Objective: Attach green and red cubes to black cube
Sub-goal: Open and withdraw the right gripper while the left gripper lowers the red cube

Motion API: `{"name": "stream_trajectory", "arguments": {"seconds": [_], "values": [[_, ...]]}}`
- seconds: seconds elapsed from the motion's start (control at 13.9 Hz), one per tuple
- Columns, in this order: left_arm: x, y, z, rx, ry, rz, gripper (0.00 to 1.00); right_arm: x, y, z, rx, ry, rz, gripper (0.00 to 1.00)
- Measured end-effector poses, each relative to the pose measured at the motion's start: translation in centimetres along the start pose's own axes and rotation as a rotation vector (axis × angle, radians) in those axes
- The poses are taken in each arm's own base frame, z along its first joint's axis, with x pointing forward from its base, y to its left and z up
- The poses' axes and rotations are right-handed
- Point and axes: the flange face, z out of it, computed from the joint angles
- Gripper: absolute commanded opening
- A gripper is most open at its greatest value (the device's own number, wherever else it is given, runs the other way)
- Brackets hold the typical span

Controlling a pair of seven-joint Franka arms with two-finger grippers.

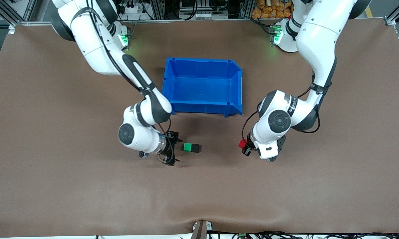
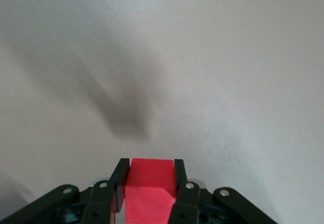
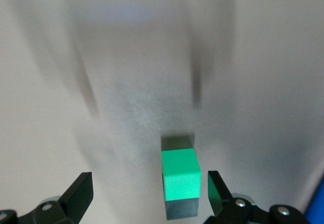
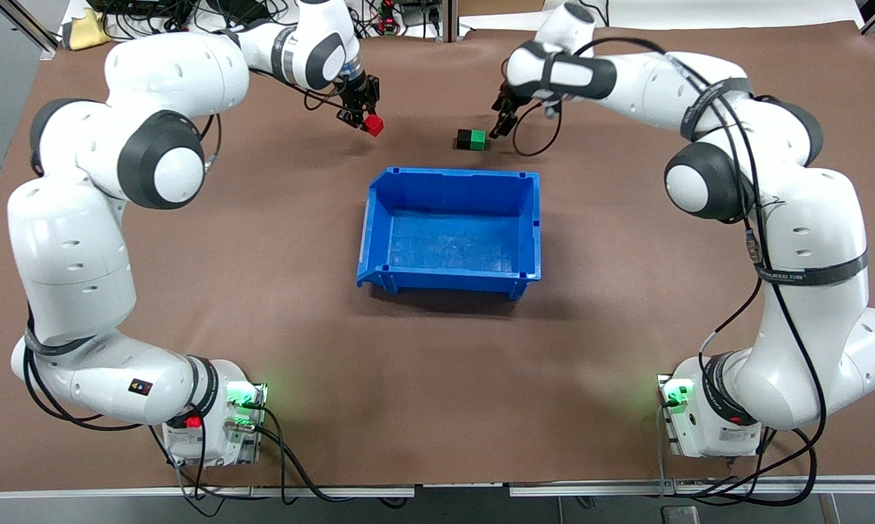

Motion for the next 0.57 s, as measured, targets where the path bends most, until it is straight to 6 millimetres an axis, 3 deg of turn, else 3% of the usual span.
{"name": "stream_trajectory", "arguments": {"seconds": [0.29,0.57], "values": [[0.3,1.5,0.9,-0.017,-0.004,-0.099,0.0,3.7,-3.5,-7.4,-0.098,0.045,-0.043,1.0],[-2.4,2.9,2.7,-0.026,-0.014,-0.194,0.0,11.0,-6.1,-13.3,-0.193,0.054,-0.206,1.0]]}}
